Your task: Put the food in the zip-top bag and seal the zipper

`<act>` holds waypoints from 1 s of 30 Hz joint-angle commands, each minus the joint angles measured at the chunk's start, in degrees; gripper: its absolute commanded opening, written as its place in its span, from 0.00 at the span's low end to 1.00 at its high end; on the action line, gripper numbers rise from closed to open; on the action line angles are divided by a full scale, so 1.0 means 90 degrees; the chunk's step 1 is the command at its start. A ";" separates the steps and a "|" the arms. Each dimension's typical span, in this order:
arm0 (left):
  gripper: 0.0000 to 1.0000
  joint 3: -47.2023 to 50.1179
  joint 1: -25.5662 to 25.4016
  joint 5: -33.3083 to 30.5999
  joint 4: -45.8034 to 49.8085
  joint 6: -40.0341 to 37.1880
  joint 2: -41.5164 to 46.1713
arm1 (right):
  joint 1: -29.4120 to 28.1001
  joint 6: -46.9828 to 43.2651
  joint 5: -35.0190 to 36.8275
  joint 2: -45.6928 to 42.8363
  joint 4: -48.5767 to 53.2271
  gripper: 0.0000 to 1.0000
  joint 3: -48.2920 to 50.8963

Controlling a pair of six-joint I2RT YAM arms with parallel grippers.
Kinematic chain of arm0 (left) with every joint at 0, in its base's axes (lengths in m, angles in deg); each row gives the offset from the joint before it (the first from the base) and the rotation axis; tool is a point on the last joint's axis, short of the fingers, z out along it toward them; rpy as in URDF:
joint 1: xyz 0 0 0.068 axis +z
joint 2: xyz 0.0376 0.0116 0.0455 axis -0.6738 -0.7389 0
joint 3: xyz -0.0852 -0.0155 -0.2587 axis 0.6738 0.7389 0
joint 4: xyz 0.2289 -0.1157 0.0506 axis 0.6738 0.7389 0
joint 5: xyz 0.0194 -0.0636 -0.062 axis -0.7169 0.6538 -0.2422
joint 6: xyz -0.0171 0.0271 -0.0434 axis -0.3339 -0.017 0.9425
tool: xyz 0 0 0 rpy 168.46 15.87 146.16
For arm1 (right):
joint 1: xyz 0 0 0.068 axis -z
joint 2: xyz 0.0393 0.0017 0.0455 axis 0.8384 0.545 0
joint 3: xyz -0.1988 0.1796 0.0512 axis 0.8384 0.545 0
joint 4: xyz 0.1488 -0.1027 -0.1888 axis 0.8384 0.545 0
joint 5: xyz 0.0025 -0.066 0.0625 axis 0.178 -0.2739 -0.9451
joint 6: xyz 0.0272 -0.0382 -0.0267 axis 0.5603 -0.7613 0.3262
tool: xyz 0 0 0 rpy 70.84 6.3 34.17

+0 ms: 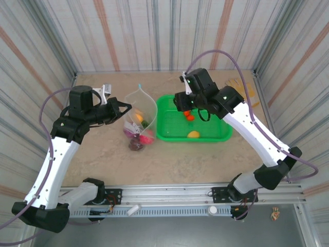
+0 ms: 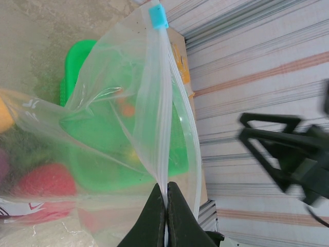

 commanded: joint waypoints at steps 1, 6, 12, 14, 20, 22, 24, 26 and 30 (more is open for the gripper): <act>0.00 -0.0152 0.0012 0.0228 -0.0233 0.0024 0.0111 | 0.0493 0.0792 -0.0357 -0.0068 -0.0070 0.66 0.1115; 0.00 -0.0159 0.0007 0.0299 -0.0292 0.0034 0.0101 | 0.0809 0.0980 -0.0590 0.0143 -0.0159 0.71 0.2192; 0.00 -0.0084 0.0007 0.0309 -0.0282 0.0015 0.0162 | 0.0941 0.0911 -0.0723 0.0593 -0.0344 0.89 0.2765; 0.00 -0.0055 0.0007 0.0302 -0.0282 0.0016 0.0182 | 0.1019 0.0872 -0.0735 0.0718 -0.0461 0.90 0.2878; 0.00 -0.0028 0.0007 0.0294 -0.0280 0.0005 0.0208 | 0.1258 0.0836 -0.0912 0.1108 -0.0854 0.86 0.3119; 0.00 -0.0026 0.0008 0.0299 -0.0270 0.0005 0.0207 | 0.1293 0.0834 -0.1044 0.1236 -0.0993 0.84 0.3186; 0.00 -0.0033 0.0007 0.0299 -0.0261 -0.0014 0.0208 | 0.1304 0.0821 -0.1137 0.1367 -0.1130 0.82 0.3239; 0.00 -0.0018 0.0007 0.0287 -0.0242 -0.0020 0.0223 | 0.1313 0.0819 -0.1200 0.1490 -0.1241 0.79 0.3291; 0.00 0.0021 0.0010 0.0280 -0.0242 -0.0034 0.0226 | 0.1341 0.0782 -0.1274 0.1673 -0.1393 0.70 0.3369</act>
